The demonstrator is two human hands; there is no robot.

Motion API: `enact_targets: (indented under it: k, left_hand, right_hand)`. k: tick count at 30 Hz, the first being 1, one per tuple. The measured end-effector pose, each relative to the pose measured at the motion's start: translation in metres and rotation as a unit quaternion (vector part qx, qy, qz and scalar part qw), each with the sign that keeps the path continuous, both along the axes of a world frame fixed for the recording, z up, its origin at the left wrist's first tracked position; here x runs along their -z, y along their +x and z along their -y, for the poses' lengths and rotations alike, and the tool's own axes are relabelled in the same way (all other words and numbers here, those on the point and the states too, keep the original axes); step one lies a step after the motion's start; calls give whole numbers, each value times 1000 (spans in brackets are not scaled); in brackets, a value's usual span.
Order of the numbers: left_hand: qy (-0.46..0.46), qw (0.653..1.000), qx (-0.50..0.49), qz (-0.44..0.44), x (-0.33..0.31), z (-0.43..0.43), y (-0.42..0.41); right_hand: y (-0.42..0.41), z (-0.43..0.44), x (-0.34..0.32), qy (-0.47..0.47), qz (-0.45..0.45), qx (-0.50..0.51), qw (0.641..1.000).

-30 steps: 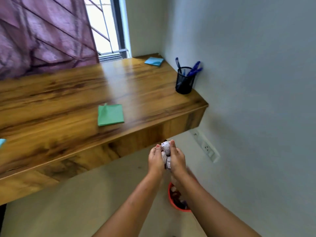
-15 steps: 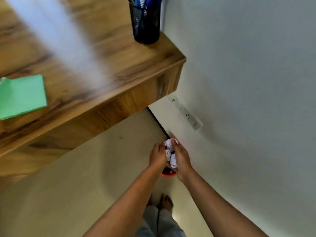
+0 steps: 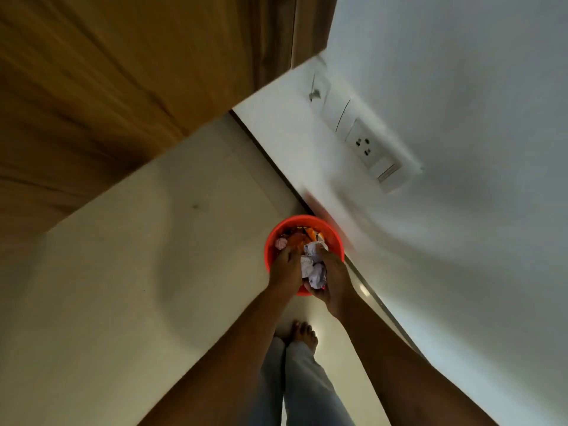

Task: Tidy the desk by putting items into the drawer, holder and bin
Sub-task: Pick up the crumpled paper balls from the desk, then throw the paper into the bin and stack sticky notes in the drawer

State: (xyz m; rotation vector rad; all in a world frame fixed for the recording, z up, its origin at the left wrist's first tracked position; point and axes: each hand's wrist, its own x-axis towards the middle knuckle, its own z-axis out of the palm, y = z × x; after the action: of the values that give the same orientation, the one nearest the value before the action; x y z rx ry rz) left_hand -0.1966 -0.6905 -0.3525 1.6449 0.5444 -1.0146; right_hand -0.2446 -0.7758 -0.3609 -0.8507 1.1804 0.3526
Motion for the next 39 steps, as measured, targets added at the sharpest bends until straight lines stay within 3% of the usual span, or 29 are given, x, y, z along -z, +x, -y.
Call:
enact_targets:
  k: [7,12,16,29,39]
  left_hand:
    - [-14,998,56,-35,99,2,-10]
    - [-21,992,-57,-109,135,12,-10]
    - [-6,994,-43,-100,133,8,-16]
    - [29,995,-75,-51,-7,-26,-33]
    - [6,976,-213,36,-173,-104,-35]
  right_hand:
    - [-8,5,99,-33,-82,-37,995]
    - [-17,9,129,-31,-72,-18,997]
    - [-24,12,131,-27,-73,11,997]
    - [-23,-22,-8,-43,-73,-120,989]
    - [4,-86,-157,-71,20,-290,954]
